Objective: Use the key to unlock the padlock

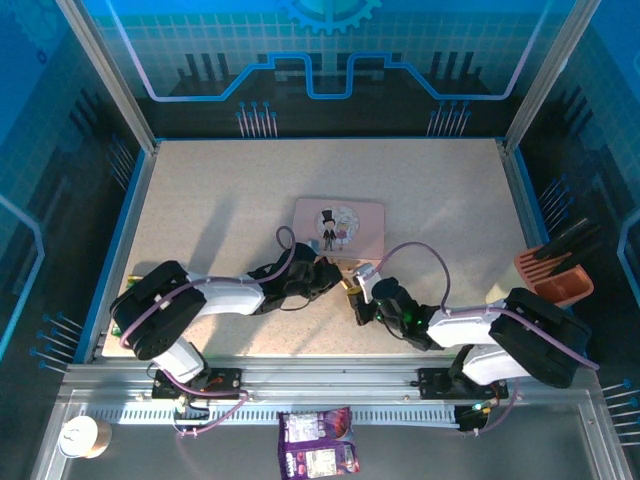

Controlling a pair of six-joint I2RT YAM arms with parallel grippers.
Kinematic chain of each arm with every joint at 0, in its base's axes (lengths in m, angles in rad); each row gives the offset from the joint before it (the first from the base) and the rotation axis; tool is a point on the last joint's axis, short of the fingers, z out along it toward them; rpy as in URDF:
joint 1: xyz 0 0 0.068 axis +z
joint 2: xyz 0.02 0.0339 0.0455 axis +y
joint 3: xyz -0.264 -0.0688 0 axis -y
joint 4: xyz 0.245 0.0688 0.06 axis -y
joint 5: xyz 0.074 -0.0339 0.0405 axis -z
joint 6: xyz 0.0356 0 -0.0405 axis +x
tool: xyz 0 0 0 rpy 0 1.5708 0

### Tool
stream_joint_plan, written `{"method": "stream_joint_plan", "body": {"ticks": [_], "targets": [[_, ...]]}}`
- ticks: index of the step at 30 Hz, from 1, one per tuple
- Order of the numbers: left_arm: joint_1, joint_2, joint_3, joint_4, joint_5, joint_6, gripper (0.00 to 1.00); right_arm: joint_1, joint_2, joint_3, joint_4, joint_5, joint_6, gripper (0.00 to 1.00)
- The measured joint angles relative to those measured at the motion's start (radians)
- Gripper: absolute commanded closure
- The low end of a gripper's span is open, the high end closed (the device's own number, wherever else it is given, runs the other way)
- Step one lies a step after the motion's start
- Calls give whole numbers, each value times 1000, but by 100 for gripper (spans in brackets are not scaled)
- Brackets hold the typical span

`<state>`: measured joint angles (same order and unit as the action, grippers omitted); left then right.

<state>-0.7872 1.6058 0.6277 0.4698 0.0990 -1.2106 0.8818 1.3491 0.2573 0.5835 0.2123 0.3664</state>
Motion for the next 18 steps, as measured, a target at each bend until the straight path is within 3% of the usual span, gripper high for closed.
{"method": "stream_joint_plan", "body": {"ticks": [6,12,18], "targets": [[2,12,10,3,0,1,93,-77,-2,0,0,-144,86,100],[2,-7,47,-90,0,31,64,-91,-2,0,6,-185,154,100],[22,-61,47,-147,-6,55,47,-105,-1,0,13,-207,239,100]]}}
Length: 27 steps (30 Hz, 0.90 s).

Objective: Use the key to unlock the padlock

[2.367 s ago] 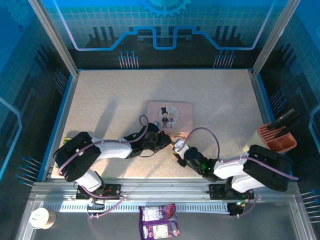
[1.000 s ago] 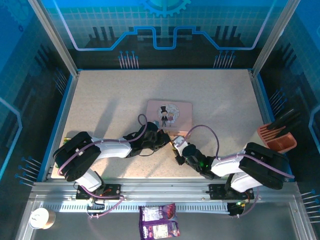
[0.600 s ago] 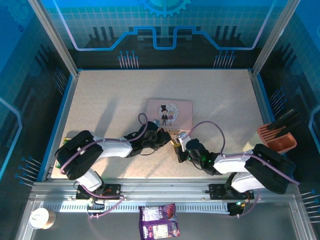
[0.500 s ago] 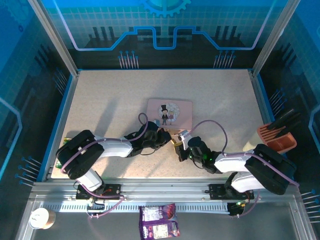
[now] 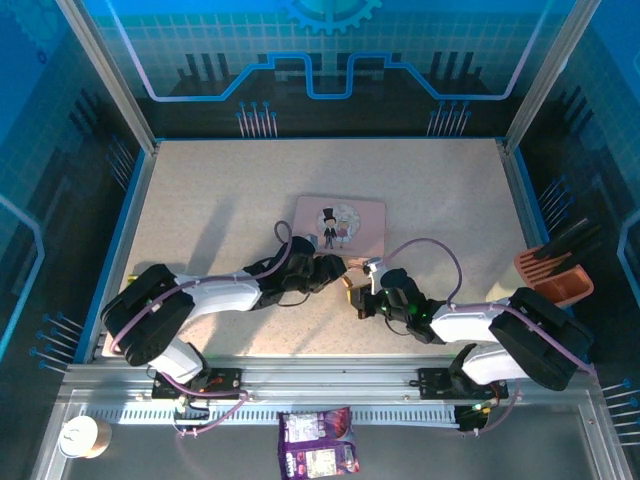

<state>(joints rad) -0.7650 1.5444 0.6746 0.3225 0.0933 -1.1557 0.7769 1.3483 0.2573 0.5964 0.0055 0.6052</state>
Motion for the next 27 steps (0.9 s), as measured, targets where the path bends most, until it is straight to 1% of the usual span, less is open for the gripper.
{"method": "stream_joint_plan", "body": {"ticks": [8,13,19,27], "targets": [[5,-24,8,-108,-28,33,42,-2,6,0,9,-22,62,100],[0,-14,40,-132,-28,37,40,-2,42,0,41,-42,101,100],[-27,32,70,-130,-24,36,43,-2,109,-2,113,-71,158,100],[-34,77,73,-137,-24,29,52,-2,182,-30,246,-78,225,100]]}}
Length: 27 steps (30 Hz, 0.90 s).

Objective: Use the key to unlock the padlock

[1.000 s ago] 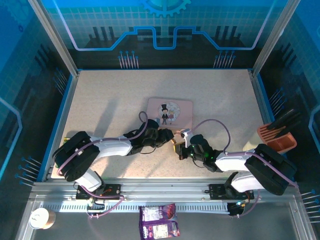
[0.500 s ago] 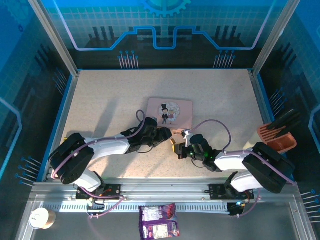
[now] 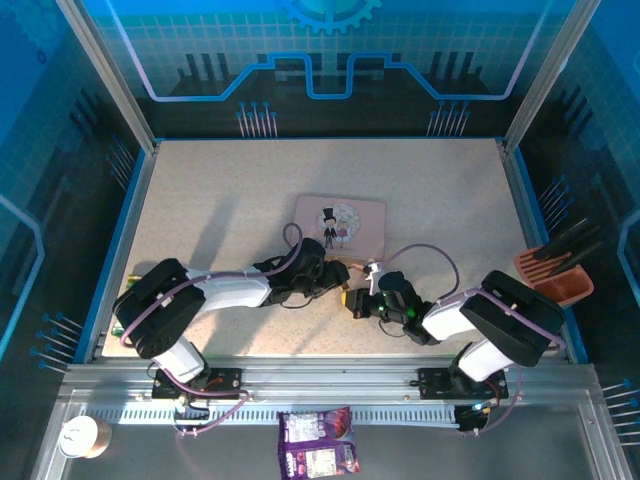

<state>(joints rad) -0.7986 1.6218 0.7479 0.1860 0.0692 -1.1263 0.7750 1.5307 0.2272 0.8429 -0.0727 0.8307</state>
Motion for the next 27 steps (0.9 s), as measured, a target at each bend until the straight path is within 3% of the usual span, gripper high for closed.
{"method": "stream_joint_plan", "body": {"ticks": [17,23,27], "targets": [[-5,40,29,3,14,0,94,-11,7,-31,70,0,31,100],[-5,39,30,-1,14,0,98,-13,-61,-20,-33,26,-24,60],[-4,29,32,-25,14,0,98,-20,-149,-18,-138,71,-113,52]]}}
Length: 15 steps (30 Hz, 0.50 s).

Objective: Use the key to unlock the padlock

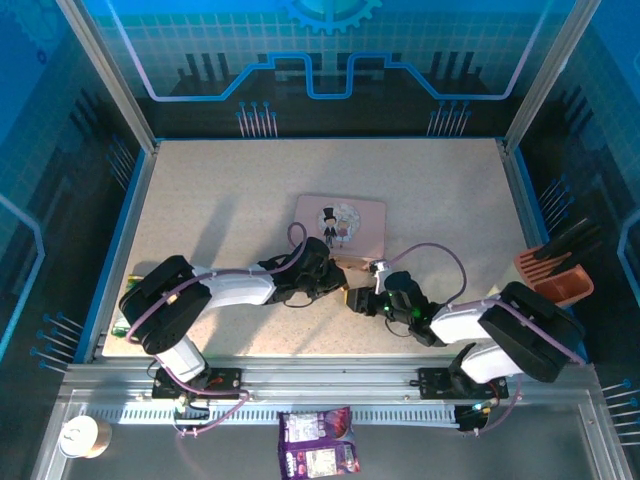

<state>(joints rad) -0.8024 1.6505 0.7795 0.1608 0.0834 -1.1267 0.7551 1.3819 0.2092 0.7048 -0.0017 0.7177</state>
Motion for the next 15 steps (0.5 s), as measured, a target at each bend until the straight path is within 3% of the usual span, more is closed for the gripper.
{"method": "stream_joint_plan", "body": {"ticks": [6,15], "targets": [[5,-4,19,-41,1,0,98,18,-87,2,-69,71,-166,56],[10,-7,31,-69,1,-1,99,161,-71,0,-3,183,-395,66]]}}
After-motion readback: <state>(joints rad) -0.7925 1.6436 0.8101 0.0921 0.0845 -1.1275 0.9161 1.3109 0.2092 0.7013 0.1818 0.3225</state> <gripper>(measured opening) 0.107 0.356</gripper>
